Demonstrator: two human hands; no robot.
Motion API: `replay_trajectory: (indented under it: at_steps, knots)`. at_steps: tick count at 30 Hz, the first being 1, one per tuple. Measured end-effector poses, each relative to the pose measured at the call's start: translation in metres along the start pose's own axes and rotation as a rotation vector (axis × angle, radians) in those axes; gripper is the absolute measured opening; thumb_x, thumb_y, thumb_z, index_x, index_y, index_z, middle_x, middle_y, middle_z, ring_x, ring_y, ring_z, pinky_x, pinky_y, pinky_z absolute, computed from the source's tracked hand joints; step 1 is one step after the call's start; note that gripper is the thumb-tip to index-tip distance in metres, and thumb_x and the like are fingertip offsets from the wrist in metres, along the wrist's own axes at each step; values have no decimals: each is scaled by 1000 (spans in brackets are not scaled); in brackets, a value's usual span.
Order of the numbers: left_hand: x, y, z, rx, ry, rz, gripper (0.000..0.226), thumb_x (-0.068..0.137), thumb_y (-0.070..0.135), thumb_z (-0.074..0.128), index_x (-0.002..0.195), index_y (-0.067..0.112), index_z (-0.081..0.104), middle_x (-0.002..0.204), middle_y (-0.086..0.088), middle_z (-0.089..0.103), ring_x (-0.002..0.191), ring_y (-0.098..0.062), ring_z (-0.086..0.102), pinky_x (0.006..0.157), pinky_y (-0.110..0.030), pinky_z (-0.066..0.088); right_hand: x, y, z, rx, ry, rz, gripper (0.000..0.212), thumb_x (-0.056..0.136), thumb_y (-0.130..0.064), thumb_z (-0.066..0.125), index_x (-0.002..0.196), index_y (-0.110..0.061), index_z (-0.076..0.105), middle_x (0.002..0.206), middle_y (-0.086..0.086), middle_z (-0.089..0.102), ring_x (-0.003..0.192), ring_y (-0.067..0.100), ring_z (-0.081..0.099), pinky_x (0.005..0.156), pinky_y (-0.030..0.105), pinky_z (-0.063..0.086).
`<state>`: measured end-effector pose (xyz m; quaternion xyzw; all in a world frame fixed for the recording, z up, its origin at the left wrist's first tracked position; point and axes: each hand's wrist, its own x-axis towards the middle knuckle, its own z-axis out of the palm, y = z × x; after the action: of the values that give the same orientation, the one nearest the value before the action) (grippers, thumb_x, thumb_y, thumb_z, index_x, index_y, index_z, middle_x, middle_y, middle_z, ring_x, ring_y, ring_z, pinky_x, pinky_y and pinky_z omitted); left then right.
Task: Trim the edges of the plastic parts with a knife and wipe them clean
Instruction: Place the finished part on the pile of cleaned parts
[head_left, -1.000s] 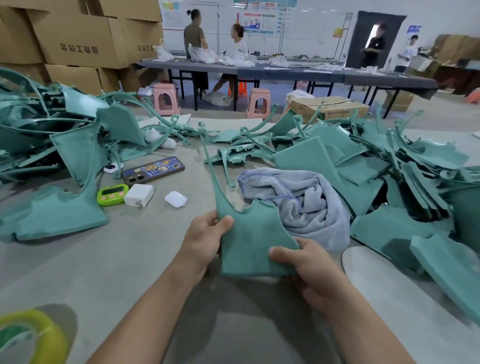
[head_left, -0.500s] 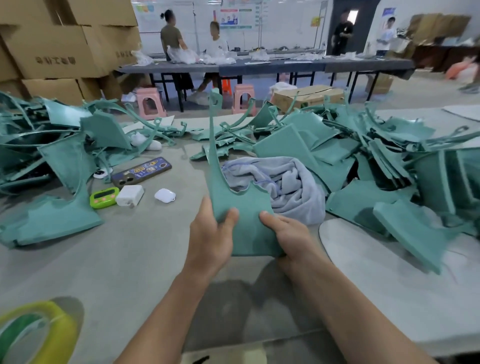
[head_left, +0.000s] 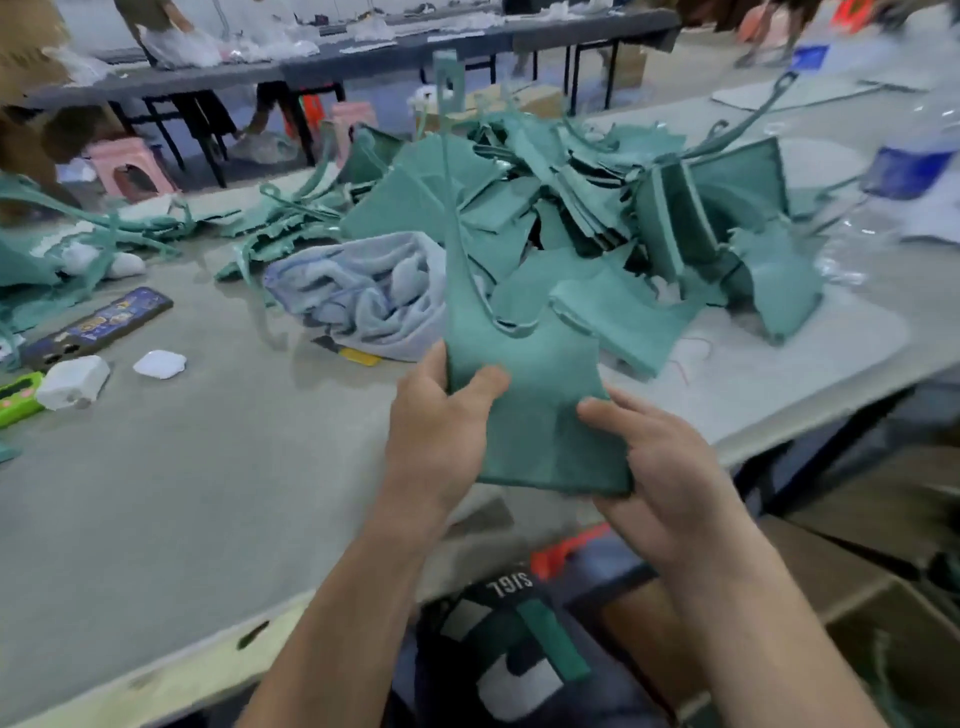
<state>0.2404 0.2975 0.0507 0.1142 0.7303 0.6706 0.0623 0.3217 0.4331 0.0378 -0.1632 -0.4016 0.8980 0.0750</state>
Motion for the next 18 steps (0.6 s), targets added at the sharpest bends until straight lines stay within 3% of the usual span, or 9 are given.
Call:
replay_trajectory:
  at_steps: [3,7,9,10,11,12,15,17,18]
  knots:
    - [-26,-4,50,36,-149,17,27,69,25,66,91,40,72,88,8,78,80,-16,74,76,-46,61,-37,0,-48,89,176,-43,28,81,1,58,101,1,77,102,19,77,84,26,77,66,31,62]
    - [-64,-25,116,131,-415,16,26,67,21,68,91,31,70,88,10,77,83,-17,73,78,-43,60,-95,5,-111,101,453,-18,23,91,-14,65,80,-9,84,97,18,78,79,27,78,63,37,63]
    - [-85,-41,145,205,-585,8,20,71,20,71,85,33,68,81,23,74,72,1,70,69,-22,57,-126,17,-143,130,595,28,23,90,-23,68,85,-6,83,98,17,78,80,28,78,59,38,63]
    - [-97,-50,159,265,-656,17,16,74,20,71,81,34,66,74,29,70,65,10,64,59,-10,49,-140,26,-159,143,671,52,24,91,-26,69,94,-5,81,101,17,78,84,29,78,63,40,63]
    - [-108,-62,173,340,-704,21,9,75,25,70,75,32,64,67,32,66,59,13,60,52,-7,42,-153,38,-176,145,748,68,27,92,-28,70,104,-5,78,105,16,78,90,30,77,72,43,64]
    - [-120,-75,186,411,-738,3,5,73,32,65,71,29,62,62,29,64,57,11,59,49,-9,40,-165,51,-191,150,815,85,30,93,-30,70,110,-5,76,106,15,78,93,31,77,77,44,63]
    - [-156,-117,216,487,-853,-240,24,67,47,58,75,26,67,65,12,69,63,-7,67,59,-30,53,-196,89,-236,224,1007,133,25,93,-28,73,105,-7,75,95,13,79,70,24,76,54,32,55]
    - [-177,-143,224,408,-902,-467,27,65,46,63,90,37,70,81,11,74,76,-12,71,74,-41,60,-208,110,-270,273,1132,166,25,90,-29,76,103,-8,73,82,9,79,56,21,71,52,30,49]
    - [-185,-156,225,378,-932,-545,41,65,46,65,105,38,68,94,11,74,86,-12,70,83,-44,60,-211,118,-287,312,1166,175,28,90,-30,76,105,-7,72,75,7,77,52,20,69,51,29,49]
